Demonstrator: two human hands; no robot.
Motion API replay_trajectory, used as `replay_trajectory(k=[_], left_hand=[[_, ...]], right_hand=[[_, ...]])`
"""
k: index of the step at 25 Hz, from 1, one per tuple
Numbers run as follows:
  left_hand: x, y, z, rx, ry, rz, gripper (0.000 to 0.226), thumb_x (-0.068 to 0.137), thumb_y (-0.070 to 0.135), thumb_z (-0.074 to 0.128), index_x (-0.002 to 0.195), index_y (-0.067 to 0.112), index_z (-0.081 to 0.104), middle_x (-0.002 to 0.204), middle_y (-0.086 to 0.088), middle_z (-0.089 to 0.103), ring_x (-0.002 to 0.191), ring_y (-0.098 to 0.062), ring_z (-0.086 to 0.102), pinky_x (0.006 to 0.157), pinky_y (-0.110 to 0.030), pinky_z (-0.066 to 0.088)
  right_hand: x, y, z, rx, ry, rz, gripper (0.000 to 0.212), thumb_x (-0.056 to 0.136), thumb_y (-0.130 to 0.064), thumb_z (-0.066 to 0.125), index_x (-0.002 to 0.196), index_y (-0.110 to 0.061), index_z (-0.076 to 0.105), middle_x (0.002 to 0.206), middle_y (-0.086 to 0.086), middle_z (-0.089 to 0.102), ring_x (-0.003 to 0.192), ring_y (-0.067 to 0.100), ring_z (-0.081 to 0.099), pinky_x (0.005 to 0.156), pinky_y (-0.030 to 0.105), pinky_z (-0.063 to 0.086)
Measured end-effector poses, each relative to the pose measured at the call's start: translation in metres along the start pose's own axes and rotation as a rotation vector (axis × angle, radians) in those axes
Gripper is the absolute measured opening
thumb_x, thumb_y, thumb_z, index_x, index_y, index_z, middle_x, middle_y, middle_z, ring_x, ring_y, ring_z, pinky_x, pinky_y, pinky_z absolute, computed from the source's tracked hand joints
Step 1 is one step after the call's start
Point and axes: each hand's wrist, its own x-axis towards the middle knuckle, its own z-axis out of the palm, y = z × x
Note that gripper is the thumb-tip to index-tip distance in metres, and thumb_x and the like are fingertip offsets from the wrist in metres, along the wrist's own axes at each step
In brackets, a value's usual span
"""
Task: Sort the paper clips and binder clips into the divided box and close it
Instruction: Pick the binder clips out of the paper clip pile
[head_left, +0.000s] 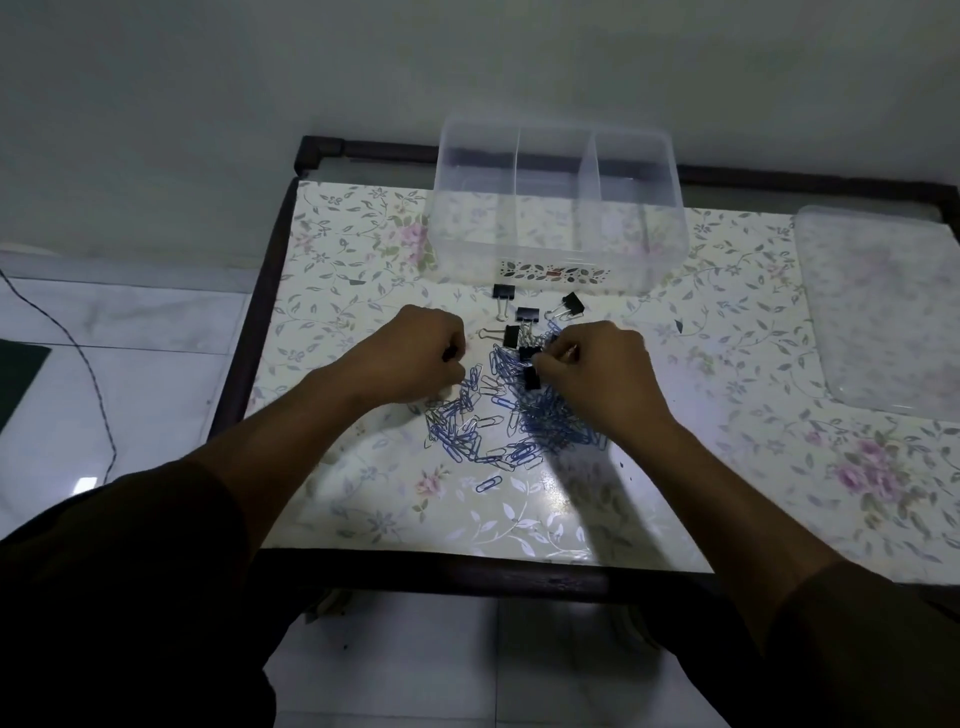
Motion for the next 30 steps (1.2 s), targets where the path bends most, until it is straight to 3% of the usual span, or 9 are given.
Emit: replay_trajectory(k=[2,4,9,12,15,20,24,27,30], left_hand=[[-0.001,0.006,-0.008,-0.174,0.008,-0.049,0.013,0.088,0.015,0.061,0.088,0.009,0.073,0.082,-0.002,0.07,0.073,-0.014,0.061,0.063,-0.026,0.046],[0.0,0.012,-0.012,-0.544,-0.038,-0.176,0.022,0.092,0.011,0.053,0.079,0.006,0.07,0.067,-0.004,0.061,0.058,-0.014,0.052,0.056,-0.026,0.039],[0.003,0.033,-0.013,-1.089,-0.085,-0.379,0.013,0.089,0.003,0.046,0.085,0.0,0.057,0.065,-0.007,0.037,0.053,-0.016,0.034,0.049,-0.028,0.031],[0.001,0.065,0.01,-1.267,-0.129,-0.509,0.004,0.088,0.004,0.05,0.085,0.006,0.052,0.066,-0.006,0.04,0.051,-0.013,0.034,0.045,-0.025,0.029],[0.006,0.12,0.044,-1.438,-0.267,-0.58,0.011,0.089,0.007,0.056,0.079,0.011,0.053,0.068,-0.006,0.049,0.049,-0.012,0.042,0.041,-0.022,0.035],[0.026,0.21,0.067,-1.46,-0.427,-0.558,0.023,0.095,0.027,0.059,0.085,0.007,0.056,0.072,-0.009,0.056,0.062,-0.02,0.053,0.062,-0.029,0.045],[0.035,0.203,0.058,-1.226,-0.53,-0.484,0.04,0.09,0.044,0.063,0.109,0.009,0.059,0.099,-0.012,0.053,0.084,-0.024,0.051,0.067,-0.033,0.043],[0.034,0.159,0.036,-1.109,-0.322,-0.375,0.033,0.09,0.033,0.066,0.109,0.005,0.066,0.096,-0.011,0.062,0.085,-0.025,0.062,0.081,-0.04,0.054],[0.027,0.097,0.013,-0.681,0.007,-0.22,0.015,0.088,0.024,0.068,0.097,0.011,0.07,0.09,-0.006,0.071,0.083,-0.026,0.068,0.074,-0.036,0.053]], right_hand=[[-0.005,-0.004,0.009,-0.195,-0.034,-0.063,0.025,0.084,-0.042,0.074,0.093,-0.018,0.075,0.087,0.005,0.074,0.08,0.024,0.068,0.07,0.033,0.056],[-0.008,-0.007,0.017,-0.236,-0.061,-0.077,0.023,0.086,-0.036,0.074,0.099,-0.017,0.072,0.095,0.007,0.073,0.087,0.028,0.068,0.07,0.033,0.053],[-0.007,-0.012,-0.005,0.114,-0.1,0.034,0.017,0.087,-0.027,0.075,0.082,-0.012,0.068,0.077,0.002,0.068,0.07,0.015,0.061,0.06,0.028,0.045],[-0.013,0.0,-0.041,0.307,-0.139,0.179,0.024,0.094,-0.023,0.065,0.078,-0.004,0.066,0.065,0.006,0.064,0.054,0.018,0.057,0.057,0.031,0.047],[-0.016,0.035,-0.073,0.291,-0.138,0.318,0.023,0.093,-0.017,0.059,0.088,0.005,0.066,0.076,0.019,0.07,0.058,0.026,0.068,0.064,0.039,0.061],[-0.024,0.087,-0.101,0.051,-0.182,0.443,0.025,0.094,-0.015,0.054,0.104,0.003,0.068,0.101,0.022,0.072,0.085,0.035,0.074,0.071,0.044,0.065],[-0.026,0.089,-0.117,-0.333,-0.085,0.417,0.015,0.096,-0.017,0.053,0.087,-0.006,0.056,0.095,0.012,0.061,0.081,0.03,0.06,0.07,0.034,0.05],[-0.03,0.073,-0.117,-0.56,0.129,0.271,0.017,0.097,-0.023,0.057,0.086,-0.011,0.052,0.087,0.007,0.053,0.075,0.025,0.047,0.065,0.031,0.034],[-0.023,0.053,-0.092,-0.47,0.037,0.064,0.028,0.095,-0.04,0.06,0.105,-0.015,0.062,0.104,0.006,0.067,0.088,0.029,0.063,0.069,0.032,0.044]])
